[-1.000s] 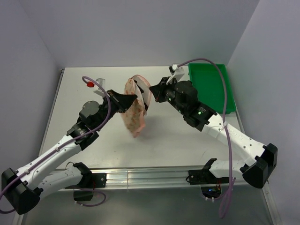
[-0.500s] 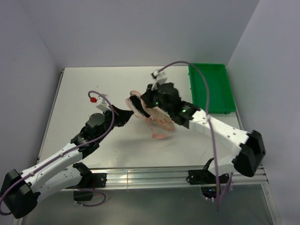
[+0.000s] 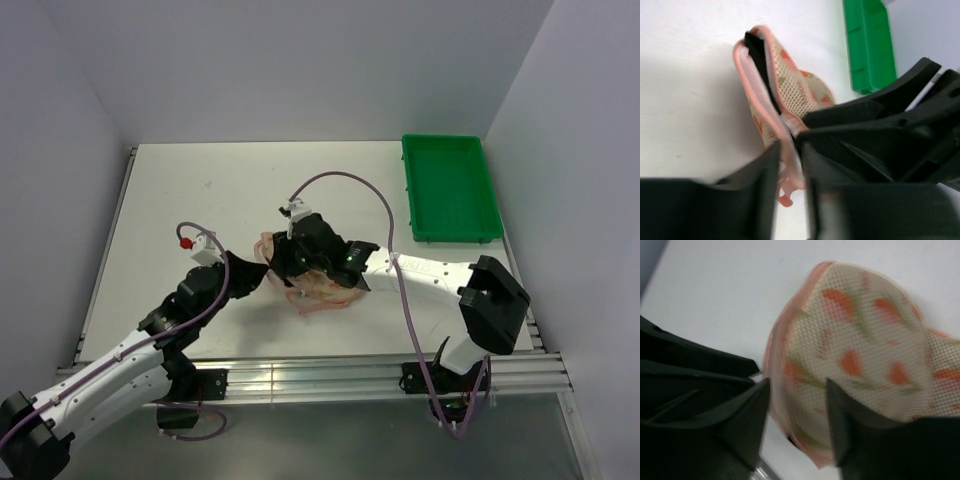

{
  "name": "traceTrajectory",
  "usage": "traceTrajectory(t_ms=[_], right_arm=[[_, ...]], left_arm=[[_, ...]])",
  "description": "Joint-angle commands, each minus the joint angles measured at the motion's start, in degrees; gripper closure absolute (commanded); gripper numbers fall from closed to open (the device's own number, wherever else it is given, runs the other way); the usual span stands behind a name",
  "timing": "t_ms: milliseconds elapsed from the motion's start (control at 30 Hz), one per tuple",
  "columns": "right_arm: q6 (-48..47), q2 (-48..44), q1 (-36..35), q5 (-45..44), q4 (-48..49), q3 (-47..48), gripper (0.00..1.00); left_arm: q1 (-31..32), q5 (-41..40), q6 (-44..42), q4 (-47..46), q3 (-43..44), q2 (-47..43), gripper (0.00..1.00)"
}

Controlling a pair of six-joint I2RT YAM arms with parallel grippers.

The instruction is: Place the bra in the laundry bag and zip it closed

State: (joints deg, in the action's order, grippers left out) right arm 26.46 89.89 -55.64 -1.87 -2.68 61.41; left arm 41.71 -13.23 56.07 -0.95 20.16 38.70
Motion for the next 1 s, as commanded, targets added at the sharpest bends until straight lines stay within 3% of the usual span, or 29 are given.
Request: traceTrajectory(t_ms=[0,33,67,133,233,300,400,467,500,567,600,700,833,900,967], right_arm=[[4.7,-2.1,-0.8,0.0,2.4,-2.2,0.40],[5.1,-4.3,-0.8,-0.3,4.2,-3.7,0.22],[5.7,-5.6,-0.8,-1.2,4.2,-4.5,0.15],[6.4,-8.9,-0.7,-1.6,5.0,-7.7,0.12],[9.0,-12.5,-0.6,-2.8,6.6,-13.6,0.12],[12.1,-13.9,-0.7,-3.8,7.2,-18.7,0.15],[16.5,-17.7,-0.8,-7.8,8.3,-25.6,0.29],[19.1,-21.5,-0.8,-9.9,8.6,-28.3,0.46],[19.8,-22.4,-0.7,-11.1,8.0,-29.9,0.60],[20.8,-23.4,-0.9,-11.0,6.5,-30.6,0.73],[21.2,-23.3,-1.0,-10.4,6.5,-30.9,0.76],[22.6,-20.7,-1.1,-7.5,8.8,-31.9,0.74],[21.6,-16.2,-1.2,-6.1,10.9,-29.7,0.55],[18.3,-13.5,-1.2,-6.9,10.1,-25.2,0.53],[17.2,-12.2,-1.2,-7.3,9.5,-24.4,0.56]], left_arm=[[-0.1,-4.5,-0.1,7.0,0.7,-2.1,0.60],[-0.1,-5.1,-0.1,8.6,0.8,-3.0,0.51],[-0.1,-6.2,-0.1,11.4,0.9,-3.4,0.38],[-0.1,-7.2,-0.1,13.9,1.4,-4.9,0.31],[-0.1,-7.6,-0.1,17.6,2.2,-6.0,0.28],[-0.1,-5.5,0.4,18.7,2.8,-6.2,0.34],[0.4,0.5,1.4,17.5,2.3,-5.7,0.51],[1.9,2.9,2.4,16.2,1.7,-4.1,0.68],[4.2,3.6,2.6,14.9,1.5,-2.6,0.73],[7.4,2.2,4.1,14.7,1.7,-0.8,0.88],[9.1,1.2,4.7,14.7,2.0,0.6,0.91],[15.0,-2.6,6.6,14.7,2.6,2.2,0.95],[17.7,-4.6,6.5,13.9,3.6,5.9,0.91],[18.6,-4.8,5.8,11.4,4.2,9.3,0.83],[18.7,-5.0,5.2,10.8,4.3,10.8,0.83]])
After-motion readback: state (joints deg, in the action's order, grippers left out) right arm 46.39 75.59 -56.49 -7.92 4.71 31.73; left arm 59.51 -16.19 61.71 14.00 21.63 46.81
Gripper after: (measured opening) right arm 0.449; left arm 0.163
